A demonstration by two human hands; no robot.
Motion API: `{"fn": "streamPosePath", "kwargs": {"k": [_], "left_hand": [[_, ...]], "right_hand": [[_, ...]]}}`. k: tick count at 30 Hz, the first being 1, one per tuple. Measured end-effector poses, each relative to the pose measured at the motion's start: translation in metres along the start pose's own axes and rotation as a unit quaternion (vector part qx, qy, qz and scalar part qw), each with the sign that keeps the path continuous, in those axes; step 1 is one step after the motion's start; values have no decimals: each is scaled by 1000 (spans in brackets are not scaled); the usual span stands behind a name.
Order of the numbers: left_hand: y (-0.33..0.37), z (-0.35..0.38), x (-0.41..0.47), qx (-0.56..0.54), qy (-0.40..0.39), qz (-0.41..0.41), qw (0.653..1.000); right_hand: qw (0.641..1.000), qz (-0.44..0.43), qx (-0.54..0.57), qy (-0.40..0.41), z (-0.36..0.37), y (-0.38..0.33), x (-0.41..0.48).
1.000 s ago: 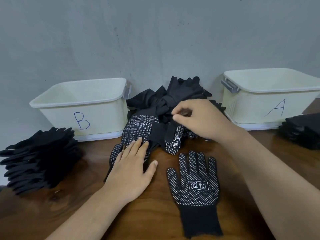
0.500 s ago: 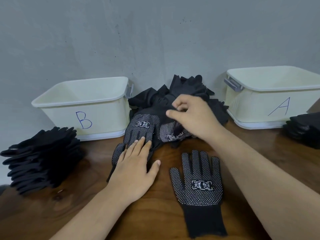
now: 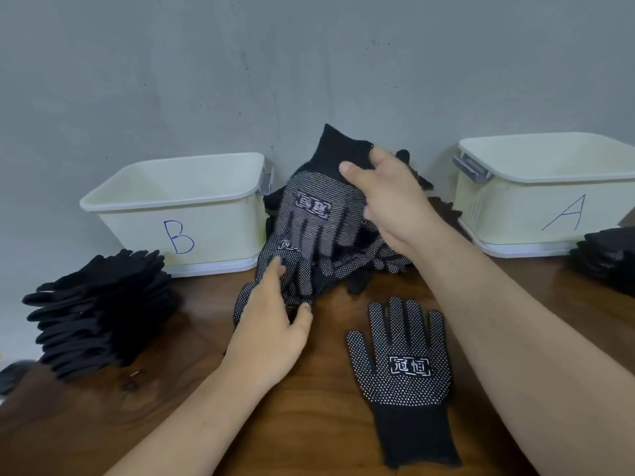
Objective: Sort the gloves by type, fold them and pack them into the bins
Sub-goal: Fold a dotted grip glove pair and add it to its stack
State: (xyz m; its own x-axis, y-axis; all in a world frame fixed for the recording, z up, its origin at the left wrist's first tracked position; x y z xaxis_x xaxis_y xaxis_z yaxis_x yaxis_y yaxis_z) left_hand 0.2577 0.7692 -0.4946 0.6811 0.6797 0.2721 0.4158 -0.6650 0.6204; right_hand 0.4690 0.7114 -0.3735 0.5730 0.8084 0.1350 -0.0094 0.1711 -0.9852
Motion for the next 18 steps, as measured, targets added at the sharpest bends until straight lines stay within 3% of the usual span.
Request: {"fn": "streamPosePath", "kwargs": {"k": [2, 6, 8, 12, 14, 16, 17, 18], "left_hand": [[-5, -3, 1, -54, 33, -22, 998], [-5, -4, 2, -55, 54, -7, 997], [-2, -3, 1, -34, 55, 9, 998], [4, -1, 0, 31, 39, 58, 997], [6, 2, 1, 75, 21, 77, 994], [6, 4, 1, 104, 6, 83, 991], [5, 5, 2, 111, 0, 81, 991], [5, 5, 2, 116, -7, 78, 990]], "right_hand": [[997, 50, -17, -49, 6, 13, 7], [958, 9, -278, 72, -30, 16, 13], [935, -23, -342, 96, -47, 14, 12], [884, -47, -464, 12, -50, 20, 2], [815, -46, -574, -71, -40, 31, -5], [696, -67, -704, -126, -31, 45, -10], [666, -85, -731, -124, -28, 49, -9], [661, -103, -735, -107, -27, 48, -9]]}}
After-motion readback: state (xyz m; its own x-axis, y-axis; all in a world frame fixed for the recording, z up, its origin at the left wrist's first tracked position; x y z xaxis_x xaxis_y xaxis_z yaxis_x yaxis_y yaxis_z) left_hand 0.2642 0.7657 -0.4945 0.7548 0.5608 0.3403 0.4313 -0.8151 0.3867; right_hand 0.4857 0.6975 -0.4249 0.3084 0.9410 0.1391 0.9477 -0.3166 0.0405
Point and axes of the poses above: each hand's wrist, its own x-axis towards the middle knuckle, its own z-axis out of the palm, y = z × x, the point moved 5 cm from there along x, towards the middle knuckle, and after that the axes turned 6 degrees about z, right-handed, at the moved point
